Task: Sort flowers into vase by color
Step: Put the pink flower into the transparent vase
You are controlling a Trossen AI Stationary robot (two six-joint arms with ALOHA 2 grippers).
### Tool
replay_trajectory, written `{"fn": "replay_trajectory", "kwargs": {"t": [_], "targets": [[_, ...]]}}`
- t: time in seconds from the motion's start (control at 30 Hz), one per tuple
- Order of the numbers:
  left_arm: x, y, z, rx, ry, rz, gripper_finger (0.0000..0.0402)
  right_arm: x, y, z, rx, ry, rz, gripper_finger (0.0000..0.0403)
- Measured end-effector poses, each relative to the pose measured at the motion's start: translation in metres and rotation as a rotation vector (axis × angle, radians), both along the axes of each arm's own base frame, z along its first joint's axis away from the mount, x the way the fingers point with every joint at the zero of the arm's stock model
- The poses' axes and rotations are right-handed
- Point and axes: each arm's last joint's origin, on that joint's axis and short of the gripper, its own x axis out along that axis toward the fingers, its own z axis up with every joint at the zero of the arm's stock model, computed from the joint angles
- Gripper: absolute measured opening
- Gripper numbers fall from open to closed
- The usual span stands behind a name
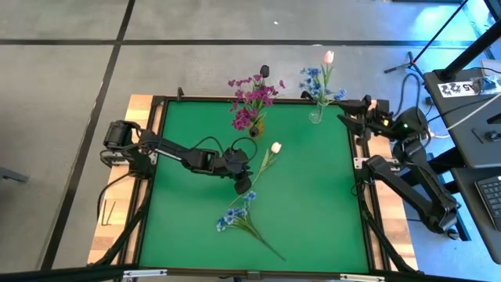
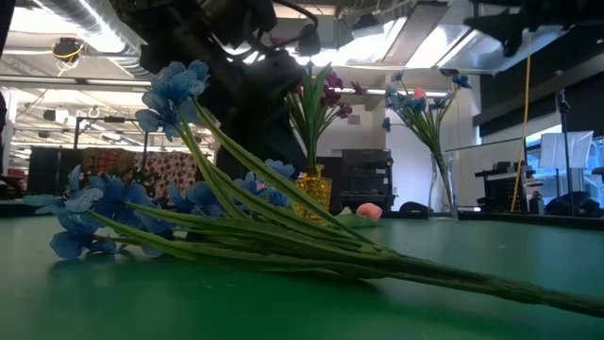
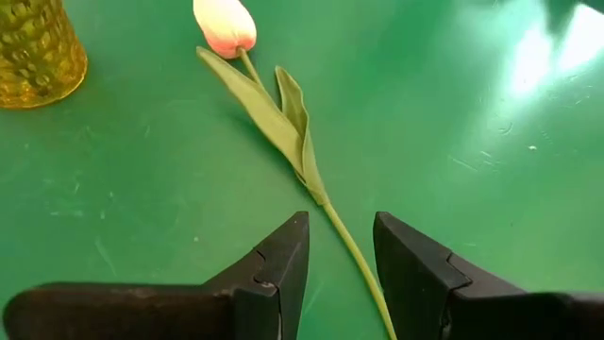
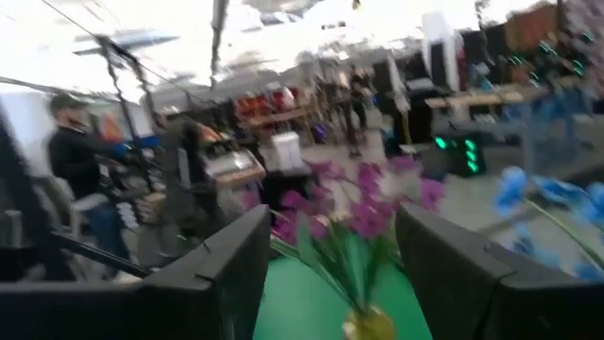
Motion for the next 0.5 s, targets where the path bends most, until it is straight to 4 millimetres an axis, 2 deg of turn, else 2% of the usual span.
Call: {"fn": "replay_trajectory", "kwargs": {"t": [0.13,0.27,0.5], "targets": [[0.0,-0.001,0.0,0.003,-0.004,0.001,0.0115,0.008,-0.008,-0.005,0.031,0.066,-0.042,0.0227],[0.0,-0.001,0.001,0.003,-0.009,0.002,0.0115,0.02,-0.006,-0.006,0.023,0.08,-0.027,0.0227],[0.001,-0.003,0.001,0.0,-0.017,-0.002,0.0115,0.053,0.0,-0.015,0.01,0.167,-0.042,0.0227]]}}
